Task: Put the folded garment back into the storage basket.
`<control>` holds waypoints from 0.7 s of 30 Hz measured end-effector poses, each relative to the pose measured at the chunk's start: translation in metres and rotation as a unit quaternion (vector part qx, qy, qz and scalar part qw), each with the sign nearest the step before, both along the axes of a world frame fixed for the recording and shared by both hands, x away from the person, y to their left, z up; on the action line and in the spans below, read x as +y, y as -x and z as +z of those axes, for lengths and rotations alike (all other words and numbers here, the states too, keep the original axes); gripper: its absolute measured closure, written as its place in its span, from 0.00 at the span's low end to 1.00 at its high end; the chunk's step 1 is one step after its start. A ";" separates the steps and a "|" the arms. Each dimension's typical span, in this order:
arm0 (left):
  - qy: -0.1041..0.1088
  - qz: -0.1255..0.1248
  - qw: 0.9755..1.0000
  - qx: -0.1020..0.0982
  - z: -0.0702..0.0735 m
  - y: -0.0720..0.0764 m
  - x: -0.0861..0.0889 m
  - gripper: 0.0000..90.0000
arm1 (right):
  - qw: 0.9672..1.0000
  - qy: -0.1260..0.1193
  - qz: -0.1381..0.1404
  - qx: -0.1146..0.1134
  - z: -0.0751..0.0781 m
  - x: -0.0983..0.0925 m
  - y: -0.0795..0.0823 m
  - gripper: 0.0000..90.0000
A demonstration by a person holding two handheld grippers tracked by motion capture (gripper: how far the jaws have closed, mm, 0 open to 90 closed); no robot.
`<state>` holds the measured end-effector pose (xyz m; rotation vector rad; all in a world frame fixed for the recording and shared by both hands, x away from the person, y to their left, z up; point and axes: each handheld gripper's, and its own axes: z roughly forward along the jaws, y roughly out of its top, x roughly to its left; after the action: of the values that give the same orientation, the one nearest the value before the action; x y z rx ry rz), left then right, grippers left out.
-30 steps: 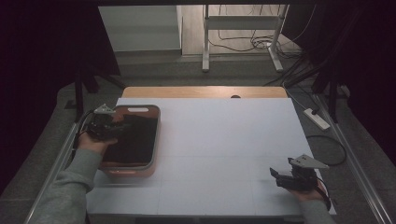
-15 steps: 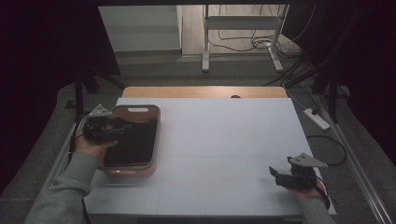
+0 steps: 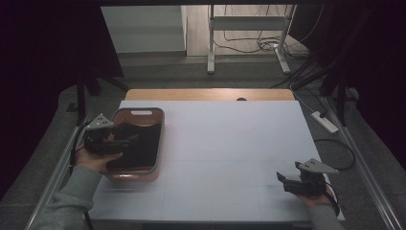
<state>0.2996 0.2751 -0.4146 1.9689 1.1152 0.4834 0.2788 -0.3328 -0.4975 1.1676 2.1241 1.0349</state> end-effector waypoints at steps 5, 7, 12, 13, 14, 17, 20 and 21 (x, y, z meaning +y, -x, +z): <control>0.011 -0.015 1.000 -0.004 -0.002 0.013 -0.008 0.34 | 1.000 0.001 0.006 0.000 0.000 0.001 0.001 0.20; 0.015 -0.021 1.000 -0.006 -0.003 0.019 -0.012 0.33 | 1.000 0.000 0.007 -0.001 0.001 0.001 0.001 0.20; 0.023 -0.035 0.999 -0.004 -0.010 0.030 -0.019 0.33 | 1.000 0.000 0.010 0.000 0.001 0.003 0.001 0.20; 0.025 -0.040 0.999 -0.001 -0.014 0.034 -0.022 0.33 | 1.000 0.001 0.012 0.001 0.001 0.004 0.001 0.20; 0.025 -0.040 0.999 -0.001 -0.014 0.034 -0.022 0.33 | 1.000 0.001 0.012 0.001 0.001 0.004 0.001 0.20; 0.027 -0.048 0.998 0.002 -0.019 0.040 -0.027 0.33 | 1.000 0.002 0.015 0.000 0.001 0.005 0.000 0.20; 0.031 -0.056 0.998 0.004 -0.023 0.045 -0.032 0.33 | 1.000 0.004 0.016 0.001 0.001 0.007 -0.001 0.20; 0.032 -0.059 0.998 0.005 -0.024 0.047 -0.034 0.33 | 1.000 0.004 0.018 0.000 0.001 0.007 -0.002 0.20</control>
<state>0.2526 0.2410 -0.4390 1.9691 1.0021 0.3726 0.2804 -0.3256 -0.4965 1.1284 2.1551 1.0407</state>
